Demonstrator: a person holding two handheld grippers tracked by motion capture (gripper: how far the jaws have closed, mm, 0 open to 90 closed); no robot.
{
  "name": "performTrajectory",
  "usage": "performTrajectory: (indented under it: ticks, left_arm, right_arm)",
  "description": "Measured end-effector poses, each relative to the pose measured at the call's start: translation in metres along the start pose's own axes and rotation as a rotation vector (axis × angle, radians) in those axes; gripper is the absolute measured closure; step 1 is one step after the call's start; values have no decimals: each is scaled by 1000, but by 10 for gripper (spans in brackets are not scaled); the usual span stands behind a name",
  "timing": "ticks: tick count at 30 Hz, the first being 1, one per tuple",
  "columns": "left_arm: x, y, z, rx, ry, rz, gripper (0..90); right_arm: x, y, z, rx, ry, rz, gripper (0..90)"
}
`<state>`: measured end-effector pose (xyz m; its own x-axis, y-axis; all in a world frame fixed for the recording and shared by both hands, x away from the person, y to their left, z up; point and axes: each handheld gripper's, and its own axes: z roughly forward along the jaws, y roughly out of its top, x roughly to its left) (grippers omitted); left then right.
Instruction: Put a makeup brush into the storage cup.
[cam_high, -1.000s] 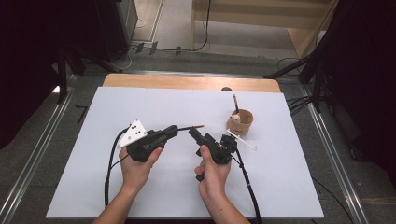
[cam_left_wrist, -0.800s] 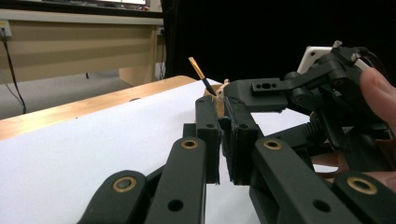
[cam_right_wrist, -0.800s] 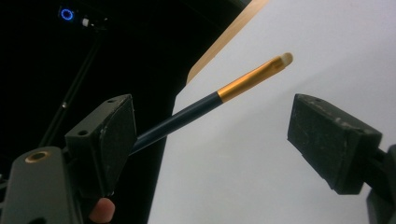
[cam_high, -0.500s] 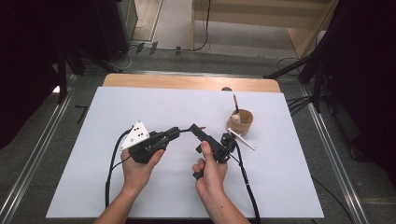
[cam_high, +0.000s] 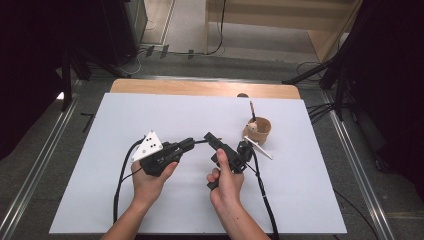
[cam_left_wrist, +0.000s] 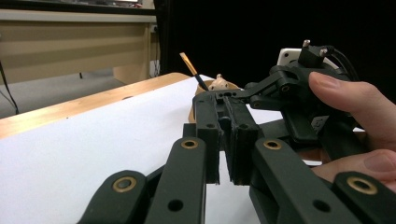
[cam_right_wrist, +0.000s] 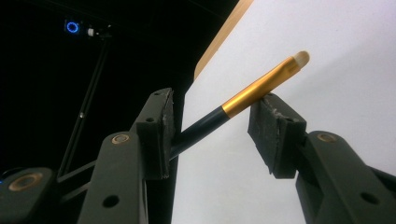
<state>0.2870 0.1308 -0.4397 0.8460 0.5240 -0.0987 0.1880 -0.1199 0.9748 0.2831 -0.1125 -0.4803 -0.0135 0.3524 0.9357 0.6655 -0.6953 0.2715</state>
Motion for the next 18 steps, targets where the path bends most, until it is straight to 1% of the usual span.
performTrajectory:
  ticks: [1, 4, 6, 7, 8, 9, 10, 11, 12, 13, 15, 16, 18]
  left_arm:
    - [0, -1, 0, 0, 1, -1, 861]
    - [0, -1, 1, 1, 1, 0, 861]
    - [0, -1, 1, 2, 0, -1, 861]
    - [0, -1, 1, 4, -4, -2, 861]
    - [1, -2, 1, 14, -16, -12, 860]
    - [1, -3, 1, 10, -14, -8, 857]
    - [-1, -4, 0, -15, 7, 11, 810]
    - [-2, -3, 1, -11, 11, 19, 587]
    - [-2, -3, 2, 8, -7, 27, 438]
    - [-2, -4, 3, 16, -17, 28, 393]
    - [-1, -5, 4, 30, -13, 32, 376]
    - [-1, -5, 4, 31, -24, 24, 374]
    - [0, -5, 5, 34, -31, 14, 344]
  right_arm:
    - [-1, 0, 0, 0, -1, -5, 519]
    - [-2, 0, 0, 5, 3, 4, 532]
    - [-2, 1, 0, 4, 14, 6, 545]
    - [-2, 1, 0, 3, 22, 9, 557]
    - [-2, 2, 0, 3, 29, 9, 583]
    - [-2, 3, -1, -2, 52, 21, 626]
    - [-3, 4, -2, -9, 83, 17, 820]
    - [-3, 5, -3, -12, 102, -19, 837]
    - [-3, 6, -4, -24, 115, -43, 841]
    - [-2, 7, -6, -46, 126, -103, 842]
    - [0, 8, -8, -59, 112, -166, 842]
    - [0, 8, -8, -62, 105, -180, 843]
    - [-1, 10, -10, -69, 84, -216, 843]
